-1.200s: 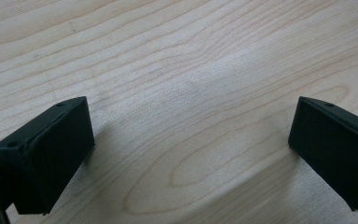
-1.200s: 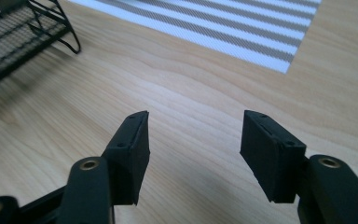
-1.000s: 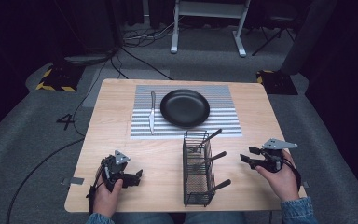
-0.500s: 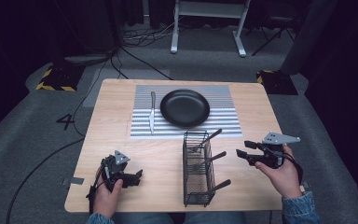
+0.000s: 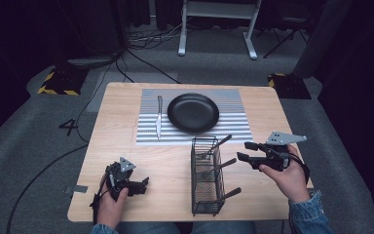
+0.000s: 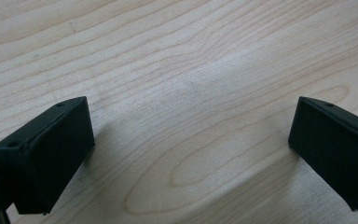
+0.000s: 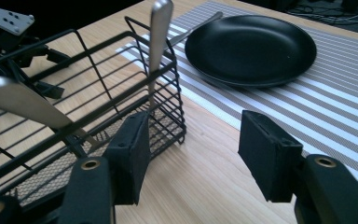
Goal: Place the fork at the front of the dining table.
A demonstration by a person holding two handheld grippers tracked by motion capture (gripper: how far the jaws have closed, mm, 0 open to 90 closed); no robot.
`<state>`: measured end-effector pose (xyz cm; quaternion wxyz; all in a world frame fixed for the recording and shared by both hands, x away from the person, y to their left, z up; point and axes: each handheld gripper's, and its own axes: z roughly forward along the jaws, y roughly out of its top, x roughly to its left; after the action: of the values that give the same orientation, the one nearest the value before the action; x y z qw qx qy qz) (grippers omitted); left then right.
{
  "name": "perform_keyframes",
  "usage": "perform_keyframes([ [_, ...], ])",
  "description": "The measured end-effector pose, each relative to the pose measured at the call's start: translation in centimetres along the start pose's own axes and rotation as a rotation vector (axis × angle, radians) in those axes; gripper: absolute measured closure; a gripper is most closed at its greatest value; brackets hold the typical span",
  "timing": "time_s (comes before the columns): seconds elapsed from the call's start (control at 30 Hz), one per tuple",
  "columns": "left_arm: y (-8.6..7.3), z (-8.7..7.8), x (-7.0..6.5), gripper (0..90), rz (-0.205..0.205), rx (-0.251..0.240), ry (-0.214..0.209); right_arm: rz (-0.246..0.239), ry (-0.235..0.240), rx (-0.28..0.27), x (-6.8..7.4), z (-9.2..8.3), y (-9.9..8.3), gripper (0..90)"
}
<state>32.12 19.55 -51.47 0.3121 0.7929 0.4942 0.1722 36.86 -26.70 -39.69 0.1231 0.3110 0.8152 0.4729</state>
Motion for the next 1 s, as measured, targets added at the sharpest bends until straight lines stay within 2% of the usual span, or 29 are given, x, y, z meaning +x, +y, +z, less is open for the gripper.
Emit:
perform_keyframes([
  [0.17, 0.0, 0.0, 0.0, 0.5, 0.005, 0.004, 0.001, -0.008, 0.014, -0.004, 0.3, 0.4, 0.6, 43.8],
  [0.33, 0.0, 0.0, 0.0, 0.5, 0.004, 0.004, 0.000, -0.020, 0.060, -0.014, 1.0, 1.0, 1.4, 43.9],
  [0.53, 0.0, 0.0, 0.0, 0.4, 0.005, 0.004, 0.000, -0.026, 0.080, -0.018, 1.2, 1.9, 2.1, 44.8],
  [0.77, 0.0, 0.0, 0.0, 0.4, 0.004, 0.004, 0.000, -0.010, 0.125, -0.012, 1.0, 3.5, 2.6, 49.1],
  [0.93, 0.0, 0.0, 0.0, 0.4, 0.005, 0.004, 0.000, -0.007, 0.131, -0.007, 1.0, 4.2, 2.8, 52.8],
  [1.0, 0.0, 0.0, 0.0, 0.5, 0.004, 0.004, 0.000, 0.000, 0.131, -0.001, 0.9, 4.7, 2.9, 57.5],
])
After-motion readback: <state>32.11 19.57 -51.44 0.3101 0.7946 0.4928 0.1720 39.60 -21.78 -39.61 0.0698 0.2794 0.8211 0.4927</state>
